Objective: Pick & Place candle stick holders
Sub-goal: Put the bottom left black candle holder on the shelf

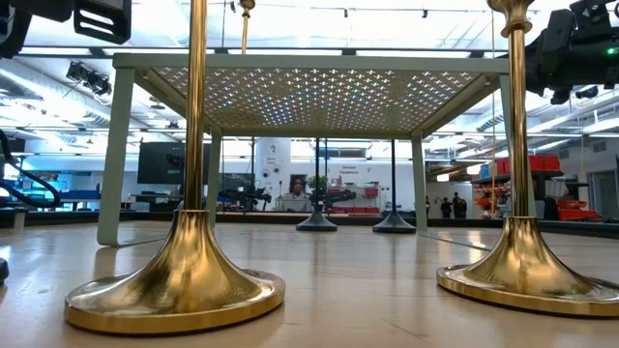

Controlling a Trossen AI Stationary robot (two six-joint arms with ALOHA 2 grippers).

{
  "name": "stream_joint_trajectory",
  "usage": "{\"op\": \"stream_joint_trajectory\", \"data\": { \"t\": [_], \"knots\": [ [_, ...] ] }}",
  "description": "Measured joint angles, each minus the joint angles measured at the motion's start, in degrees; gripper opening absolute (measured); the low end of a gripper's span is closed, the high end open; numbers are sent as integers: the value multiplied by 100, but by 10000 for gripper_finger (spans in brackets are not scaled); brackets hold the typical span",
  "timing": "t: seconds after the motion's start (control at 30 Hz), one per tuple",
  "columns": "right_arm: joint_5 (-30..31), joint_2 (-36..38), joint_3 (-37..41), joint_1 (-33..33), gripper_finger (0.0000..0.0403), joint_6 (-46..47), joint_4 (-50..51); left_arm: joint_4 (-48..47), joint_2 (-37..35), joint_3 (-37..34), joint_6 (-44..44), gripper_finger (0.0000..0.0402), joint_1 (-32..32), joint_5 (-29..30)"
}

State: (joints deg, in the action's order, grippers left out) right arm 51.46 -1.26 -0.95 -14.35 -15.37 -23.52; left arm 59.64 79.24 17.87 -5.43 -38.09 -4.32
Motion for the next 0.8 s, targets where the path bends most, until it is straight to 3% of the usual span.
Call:
{"op": "stream_joint_trajectory", "data": {
  "t": [0.8],
  "knots": [
    [0, 0, 0, -1, 162, 6, -3, -204, 402, 402, 29, 181, 4, 55]
  ]
}}
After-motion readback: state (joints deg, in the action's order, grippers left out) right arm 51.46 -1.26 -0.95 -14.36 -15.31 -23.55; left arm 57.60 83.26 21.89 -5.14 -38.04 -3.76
